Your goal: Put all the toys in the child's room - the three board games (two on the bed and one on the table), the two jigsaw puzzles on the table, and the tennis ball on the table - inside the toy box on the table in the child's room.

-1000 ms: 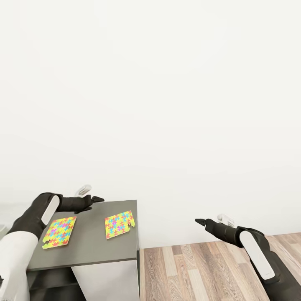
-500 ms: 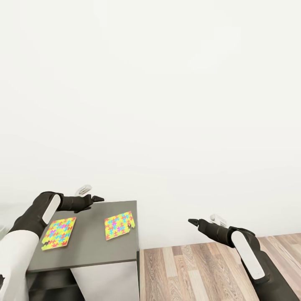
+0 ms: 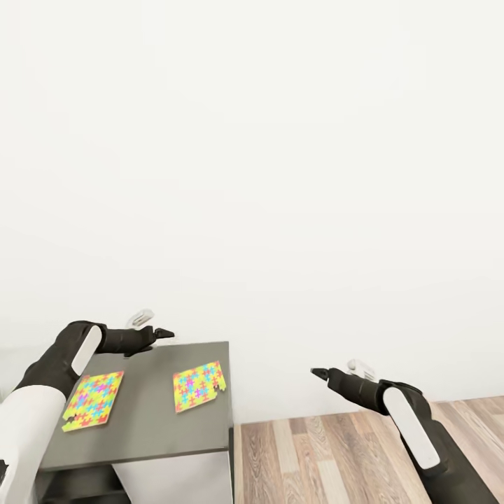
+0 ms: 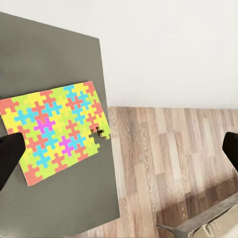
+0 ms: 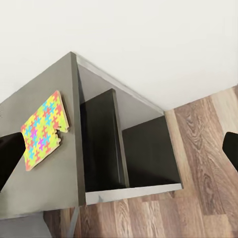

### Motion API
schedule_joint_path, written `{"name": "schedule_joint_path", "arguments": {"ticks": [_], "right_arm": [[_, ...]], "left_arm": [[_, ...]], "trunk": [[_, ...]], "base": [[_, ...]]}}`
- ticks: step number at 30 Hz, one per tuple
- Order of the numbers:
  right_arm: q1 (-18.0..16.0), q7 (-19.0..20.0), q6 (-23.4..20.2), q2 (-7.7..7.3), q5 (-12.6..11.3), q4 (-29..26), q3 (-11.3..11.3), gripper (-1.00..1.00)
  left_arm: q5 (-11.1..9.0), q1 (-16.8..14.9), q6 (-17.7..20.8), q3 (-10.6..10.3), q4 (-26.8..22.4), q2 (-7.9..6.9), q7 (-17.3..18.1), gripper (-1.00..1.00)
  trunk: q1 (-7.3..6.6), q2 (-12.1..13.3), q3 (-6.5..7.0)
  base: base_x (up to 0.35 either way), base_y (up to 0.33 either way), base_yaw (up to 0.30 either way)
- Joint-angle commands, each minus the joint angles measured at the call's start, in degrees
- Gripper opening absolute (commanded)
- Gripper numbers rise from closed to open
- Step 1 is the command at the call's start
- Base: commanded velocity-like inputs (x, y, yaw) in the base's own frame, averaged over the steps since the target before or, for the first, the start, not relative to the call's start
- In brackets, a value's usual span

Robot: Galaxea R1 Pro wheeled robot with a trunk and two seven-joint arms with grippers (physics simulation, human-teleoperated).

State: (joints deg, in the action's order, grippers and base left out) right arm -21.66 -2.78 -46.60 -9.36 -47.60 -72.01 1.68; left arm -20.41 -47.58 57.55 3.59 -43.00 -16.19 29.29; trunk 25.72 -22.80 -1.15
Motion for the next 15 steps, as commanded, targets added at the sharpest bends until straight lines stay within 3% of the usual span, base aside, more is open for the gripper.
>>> {"name": "schedule_joint_path", "arguments": {"ticks": [1,15], "right_arm": [[0.0,-0.3,-0.1,-0.05,-0.3,-0.1,0.5,1.00],[0.0,-0.2,0.3,0.28,-0.3,0.0,1.7,1.00]], "left_arm": [[0.3,-0.1,0.3,0.1,0.0,0.00,0.4,1.00],[0.3,-0.1,0.2,0.0,0.0,0.02,0.3,1.00]], "trunk": [[0.06,-0.1,-0.12],[0.06,-0.1,-0.12]], "base": [[0.226,0.062,0.000],[0.092,0.017,0.000]]}}
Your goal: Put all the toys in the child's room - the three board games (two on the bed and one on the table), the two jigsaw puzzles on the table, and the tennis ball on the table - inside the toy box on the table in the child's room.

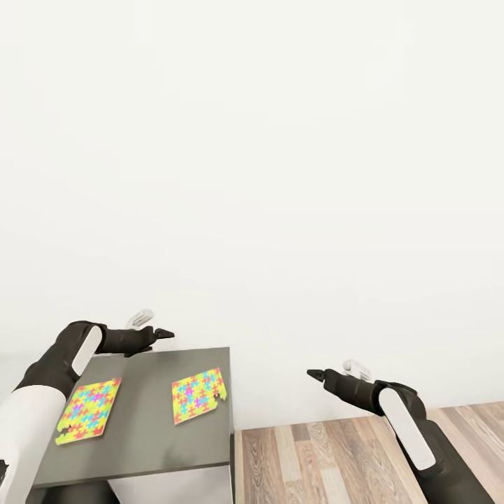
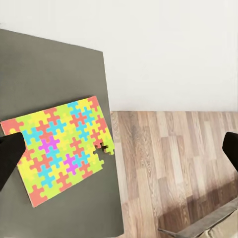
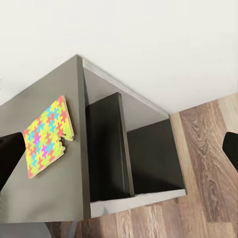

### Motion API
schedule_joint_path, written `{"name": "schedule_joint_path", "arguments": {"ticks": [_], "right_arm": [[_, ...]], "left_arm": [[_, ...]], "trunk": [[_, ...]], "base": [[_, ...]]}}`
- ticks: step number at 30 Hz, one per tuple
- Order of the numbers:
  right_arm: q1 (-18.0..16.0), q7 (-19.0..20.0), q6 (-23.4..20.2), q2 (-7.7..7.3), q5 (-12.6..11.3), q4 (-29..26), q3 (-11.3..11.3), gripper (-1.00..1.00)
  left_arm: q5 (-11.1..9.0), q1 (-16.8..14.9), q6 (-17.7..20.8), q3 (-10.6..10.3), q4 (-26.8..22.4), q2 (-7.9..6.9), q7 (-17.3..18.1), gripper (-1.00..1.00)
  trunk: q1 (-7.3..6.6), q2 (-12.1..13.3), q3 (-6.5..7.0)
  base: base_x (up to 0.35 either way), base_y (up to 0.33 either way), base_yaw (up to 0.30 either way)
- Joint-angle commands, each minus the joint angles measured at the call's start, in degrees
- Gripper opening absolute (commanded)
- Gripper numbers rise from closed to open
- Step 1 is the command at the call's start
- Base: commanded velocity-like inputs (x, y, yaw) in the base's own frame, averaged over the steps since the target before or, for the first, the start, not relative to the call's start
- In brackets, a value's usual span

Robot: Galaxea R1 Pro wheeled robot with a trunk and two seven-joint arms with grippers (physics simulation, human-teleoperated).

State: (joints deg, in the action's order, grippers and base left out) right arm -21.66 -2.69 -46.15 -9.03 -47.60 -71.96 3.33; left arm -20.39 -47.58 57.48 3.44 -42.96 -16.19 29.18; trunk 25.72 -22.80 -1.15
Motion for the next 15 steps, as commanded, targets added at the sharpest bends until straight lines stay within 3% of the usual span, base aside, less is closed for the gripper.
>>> {"name": "schedule_joint_path", "arguments": {"ticks": [1,7,13,15], "right_arm": [[0.0,-0.3,-0.2,-0.04,-0.3,0.0,0.1,1.00],[0.0,-0.2,-0.2,-0.02,-0.3,-0.1,0.1,1.00],[0.0,-0.4,-0.2,-0.02,-0.3,-0.1,0.1,1.00],[0.0,-0.5,-0.2,0.02,-0.3,-0.1,0.1,1.00]], "left_arm": [[0.3,-0.1,0.3,0.1,0.0,0.02,0.4,1.00],[1.3,-0.1,0.3,0.0,0.0,0.08,0.3,1.00],[7.6,-0.1,0.6,-3.1,0.4,0.50,-0.8,1.00],[8.8,-0.1,0.6,-3.6,0.5,0.85,-1.5,1.00]], "trunk": [[0.06,-0.1,-0.12],[0.06,-0.1,-0.12],[0.06,-0.1,-0.12],[0.06,-0.1,-0.14]], "base": [[0.201,0.037,0.000],[0.077,0.012,0.000],[0.008,0.001,0.000],[0.002,0.000,0.000]]}}
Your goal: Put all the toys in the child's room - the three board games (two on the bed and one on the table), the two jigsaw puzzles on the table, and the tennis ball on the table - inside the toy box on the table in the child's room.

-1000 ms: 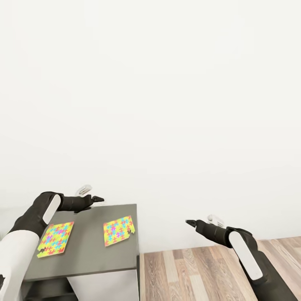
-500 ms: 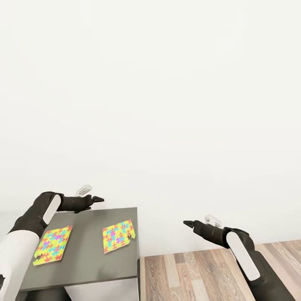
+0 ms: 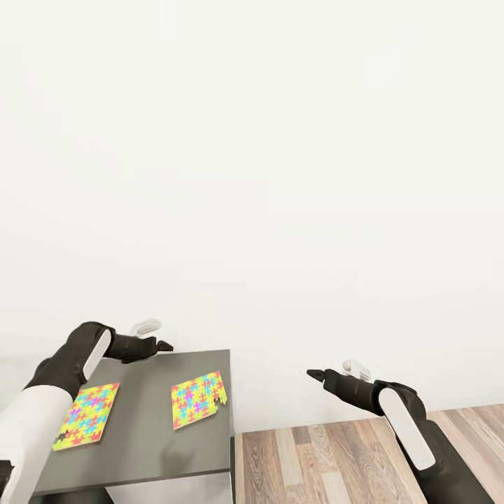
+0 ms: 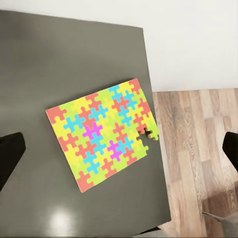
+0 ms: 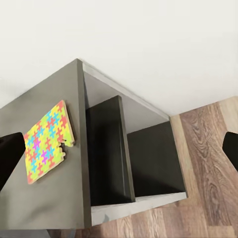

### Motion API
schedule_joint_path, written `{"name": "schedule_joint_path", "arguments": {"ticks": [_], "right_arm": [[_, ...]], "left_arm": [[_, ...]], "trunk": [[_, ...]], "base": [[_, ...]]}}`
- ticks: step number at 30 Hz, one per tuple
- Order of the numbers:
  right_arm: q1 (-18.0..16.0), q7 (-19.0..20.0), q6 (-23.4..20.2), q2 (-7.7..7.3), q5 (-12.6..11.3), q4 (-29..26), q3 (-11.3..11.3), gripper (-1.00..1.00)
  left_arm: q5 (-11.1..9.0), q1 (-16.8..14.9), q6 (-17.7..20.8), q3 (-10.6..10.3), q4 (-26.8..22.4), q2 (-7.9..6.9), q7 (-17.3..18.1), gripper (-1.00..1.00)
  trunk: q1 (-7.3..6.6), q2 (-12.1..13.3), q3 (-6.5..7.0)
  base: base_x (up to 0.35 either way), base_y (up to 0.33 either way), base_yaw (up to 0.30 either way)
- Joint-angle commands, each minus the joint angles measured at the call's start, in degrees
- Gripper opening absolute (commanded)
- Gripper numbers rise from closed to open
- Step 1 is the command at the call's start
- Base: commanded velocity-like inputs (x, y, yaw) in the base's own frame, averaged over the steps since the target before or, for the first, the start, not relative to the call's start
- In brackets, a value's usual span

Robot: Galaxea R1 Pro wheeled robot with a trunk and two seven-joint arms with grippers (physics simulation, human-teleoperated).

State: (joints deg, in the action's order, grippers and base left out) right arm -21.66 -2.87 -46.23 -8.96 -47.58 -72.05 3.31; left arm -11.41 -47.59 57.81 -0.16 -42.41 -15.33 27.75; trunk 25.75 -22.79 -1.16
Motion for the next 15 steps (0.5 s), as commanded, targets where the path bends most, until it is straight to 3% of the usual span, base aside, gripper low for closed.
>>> {"name": "schedule_joint_path", "arguments": {"ticks": [1,6,15], "right_arm": [[0.0,-0.4,-0.2,-0.05,-0.3,0.0,0.1,1.00],[0.0,-0.4,-0.2,-0.08,-0.3,0.0,0.0,1.00],[0.0,-0.3,-0.3,-0.09,-0.3,0.0,0.0,1.00]], "left_arm": [[0.2,0.0,0.4,-0.2,0.0,0.13,-0.6,1.00],[0.8,0.0,0.5,-0.6,2.2,0.40,-3.1,1.00],[1.1,0.0,0.2,-0.7,4.5,0.95,-4.1,1.00]], "trunk": [[0.04,-0.1,-0.16],[0.04,-0.1,-0.52],[0.04,-0.1,-1.34]], "base": [[0.000,0.000,0.000],[0.000,0.000,0.000],[0.000,0.000,0.000]]}}
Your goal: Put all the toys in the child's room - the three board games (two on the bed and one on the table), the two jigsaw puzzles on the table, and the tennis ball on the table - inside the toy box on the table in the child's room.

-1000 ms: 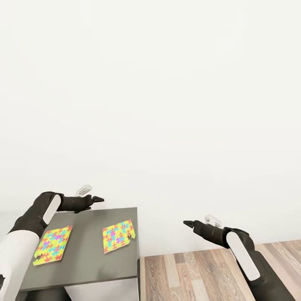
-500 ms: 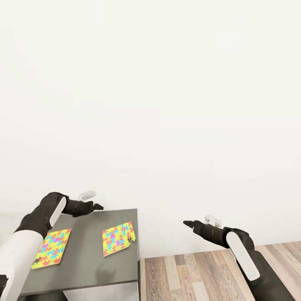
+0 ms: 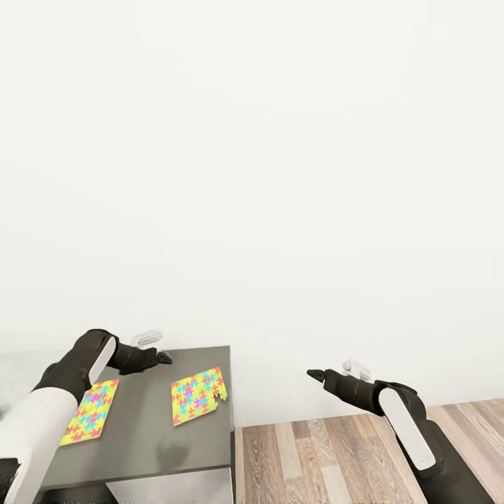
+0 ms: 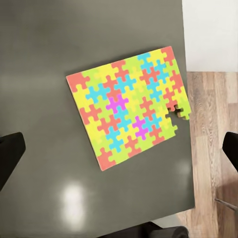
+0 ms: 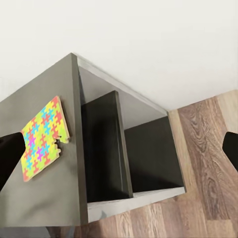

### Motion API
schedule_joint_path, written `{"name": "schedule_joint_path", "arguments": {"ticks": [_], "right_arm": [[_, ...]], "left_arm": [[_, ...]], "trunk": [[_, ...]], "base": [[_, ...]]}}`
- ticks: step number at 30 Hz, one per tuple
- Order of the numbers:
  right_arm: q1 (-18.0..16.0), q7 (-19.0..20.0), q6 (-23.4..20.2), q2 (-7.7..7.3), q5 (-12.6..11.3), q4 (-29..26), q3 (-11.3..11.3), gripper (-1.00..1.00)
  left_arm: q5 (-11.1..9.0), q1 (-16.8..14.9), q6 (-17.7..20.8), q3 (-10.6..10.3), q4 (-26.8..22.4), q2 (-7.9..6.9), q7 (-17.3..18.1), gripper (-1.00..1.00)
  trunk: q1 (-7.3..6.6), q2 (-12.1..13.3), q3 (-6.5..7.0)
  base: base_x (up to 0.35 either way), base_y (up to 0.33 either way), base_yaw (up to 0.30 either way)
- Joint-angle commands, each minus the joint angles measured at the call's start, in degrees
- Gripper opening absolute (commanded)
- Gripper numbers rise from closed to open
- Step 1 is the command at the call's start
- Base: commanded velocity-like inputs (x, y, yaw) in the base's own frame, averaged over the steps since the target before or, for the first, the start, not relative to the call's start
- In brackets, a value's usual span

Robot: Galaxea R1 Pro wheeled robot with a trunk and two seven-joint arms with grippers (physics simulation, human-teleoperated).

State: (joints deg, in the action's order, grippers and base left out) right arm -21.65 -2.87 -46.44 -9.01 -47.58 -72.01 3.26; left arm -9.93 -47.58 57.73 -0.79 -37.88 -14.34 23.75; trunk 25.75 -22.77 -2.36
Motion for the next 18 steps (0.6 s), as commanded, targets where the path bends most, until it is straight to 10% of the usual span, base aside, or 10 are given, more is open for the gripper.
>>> {"name": "schedule_joint_path", "arguments": {"ticks": [1,18], "right_arm": [[-0.1,-0.3,-0.1,-0.05,-0.3,-0.1,0.1,1.00],[-0.1,0.0,-0.1,-0.05,-0.3,-0.1,0.1,1.00]], "left_arm": [[-0.4,-0.1,0.3,-0.1,0.0,-0.02,-0.2,1.00],[-0.7,-0.1,-2.7,0.4,-0.1,0.63,-0.1,1.00]], "trunk": [[0.04,-0.1,-0.24],[0.04,-0.1,-1.82]], "base": [[0.000,0.000,0.000],[0.000,0.000,0.000]]}}
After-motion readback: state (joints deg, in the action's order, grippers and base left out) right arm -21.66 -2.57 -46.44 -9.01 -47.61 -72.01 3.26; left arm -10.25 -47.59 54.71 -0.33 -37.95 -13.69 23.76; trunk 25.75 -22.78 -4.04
